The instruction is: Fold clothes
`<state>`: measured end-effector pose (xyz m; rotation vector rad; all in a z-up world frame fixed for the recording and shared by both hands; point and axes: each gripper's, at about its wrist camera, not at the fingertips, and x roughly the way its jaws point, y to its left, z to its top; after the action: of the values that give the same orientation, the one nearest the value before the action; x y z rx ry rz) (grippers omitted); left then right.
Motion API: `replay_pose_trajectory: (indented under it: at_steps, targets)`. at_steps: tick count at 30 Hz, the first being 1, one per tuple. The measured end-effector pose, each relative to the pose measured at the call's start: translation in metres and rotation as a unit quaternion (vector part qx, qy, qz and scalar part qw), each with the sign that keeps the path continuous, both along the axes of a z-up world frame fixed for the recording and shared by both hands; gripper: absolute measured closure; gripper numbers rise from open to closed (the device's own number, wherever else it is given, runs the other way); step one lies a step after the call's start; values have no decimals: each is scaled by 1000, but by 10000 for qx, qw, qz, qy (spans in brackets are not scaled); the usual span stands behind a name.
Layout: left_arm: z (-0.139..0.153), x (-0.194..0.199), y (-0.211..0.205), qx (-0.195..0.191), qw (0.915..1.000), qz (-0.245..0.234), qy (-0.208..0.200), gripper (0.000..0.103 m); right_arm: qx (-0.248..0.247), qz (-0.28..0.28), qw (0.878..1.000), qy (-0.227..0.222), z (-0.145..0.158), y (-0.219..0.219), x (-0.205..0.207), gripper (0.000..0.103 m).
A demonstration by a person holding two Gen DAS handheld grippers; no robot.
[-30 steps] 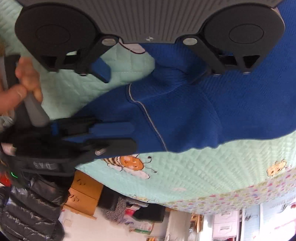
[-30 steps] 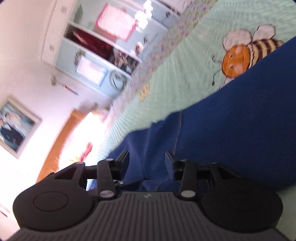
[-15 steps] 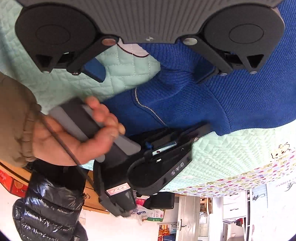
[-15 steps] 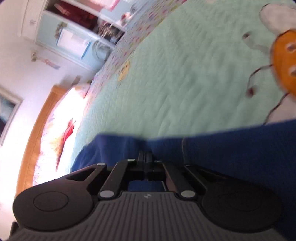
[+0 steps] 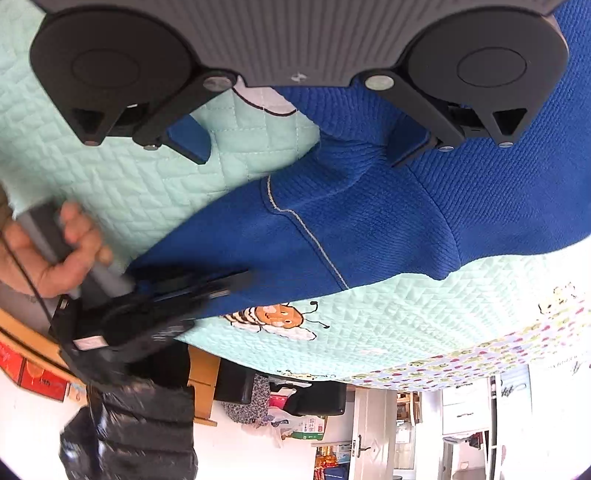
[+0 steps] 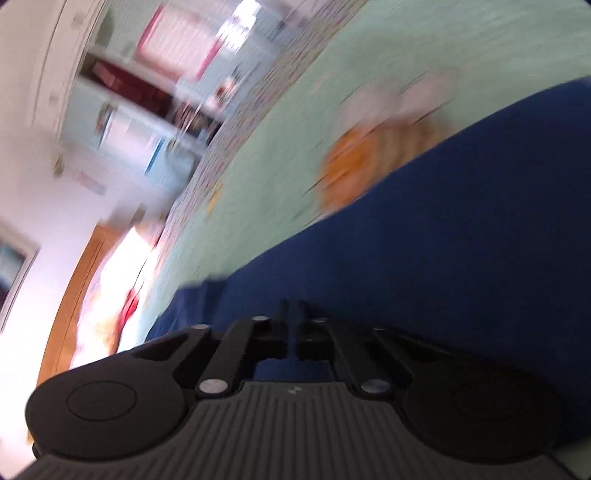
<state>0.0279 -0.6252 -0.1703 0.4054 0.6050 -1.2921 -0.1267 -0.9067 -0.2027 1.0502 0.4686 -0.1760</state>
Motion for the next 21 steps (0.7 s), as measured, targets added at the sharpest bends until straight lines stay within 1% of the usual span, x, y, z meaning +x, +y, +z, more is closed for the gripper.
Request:
replay_pose_trajectory:
  at_steps: [2, 3, 4, 5, 6, 7, 8, 9, 10, 11, 12, 13, 14, 15, 16, 17, 19, 20, 21]
  targets:
    - [0, -3, -1, 53, 9999, 21, -95, 0, 123, -768, 9969, -114, -3, -33, -45, 103]
    - [1, -3, 0, 67, 9999, 40, -105, 0, 67, -1052, 9944, -61, 0, -41, -60, 103]
    - [3, -2, 0, 71, 9999, 107, -97, 0, -79, -1175, 9930, 46, 3, -42, -66, 103]
    - [6, -2, 2, 59, 9996, 258, -81, 0, -218, -1297, 9912, 153, 7, -42, -72, 103]
    - [10, 0, 8, -20, 9989, 474, 29, 1, -306, -1418, 9891, 270, 11, -38, -73, 103]
    - [15, 2, 15, -137, 9972, 708, 195, 2, -503, -1543, 9860, 376, 18, -30, -71, 102]
    - [19, 5, 24, -319, 9944, 888, 478, 2, -558, -1553, 9861, 191, 22, -22, -74, 86]
    - [23, 8, 35, -506, 9898, 1045, 831, 2, -613, -1563, 9858, 6, 25, -15, -77, 69]
    - [27, 10, 47, -672, 9834, 1204, 1184, 2, -647, -1587, 9850, -188, 28, -8, -81, 63]
    - [29, 12, 57, -794, 9764, 1334, 1500, 1, -455, -1763, 9821, -474, 25, -7, -88, 61]
    - [29, 12, 67, -878, 9698, 1433, 1770, 1, -274, -1929, 9782, -724, 23, -6, -95, 61]
    - [27, 12, 76, -899, 9649, 1508, 1952, 0, -207, -2022, 9773, -598, 16, -11, -100, 60]
    - [23, 11, 81, -831, 9630, 1560, 2035, 0, -142, -2111, 9763, -462, 10, -15, -104, 61]
    - [19, 10, 84, -729, 9620, 1605, 2083, 0, -96, -2153, 9763, -211, 2, -23, -107, 96]
    - [14, 9, 88, -627, 9609, 1650, 2132, 1, -61, -2193, 9756, 15, -4, -29, -111, 103]
    - [14, 7, 92, -629, 9605, 1683, 2123, 1, -136, -2219, 9750, -6, 1, -26, -113, 103]
    - [21, 0, 98, -724, 9566, 1814, 2164, 1, -301, -2250, 9739, -54, 12, -19, -118, 91]
    - [23, -5, 101, -804, 9539, 1815, 2253, 1, -517, -2034, 9776, -131, 21, -11, -115, 67]
    - [25, -11, 102, -905, 9509, 1773, 2372, 1, -591, -1779, 9819, -285, 28, -1, -110, 52]
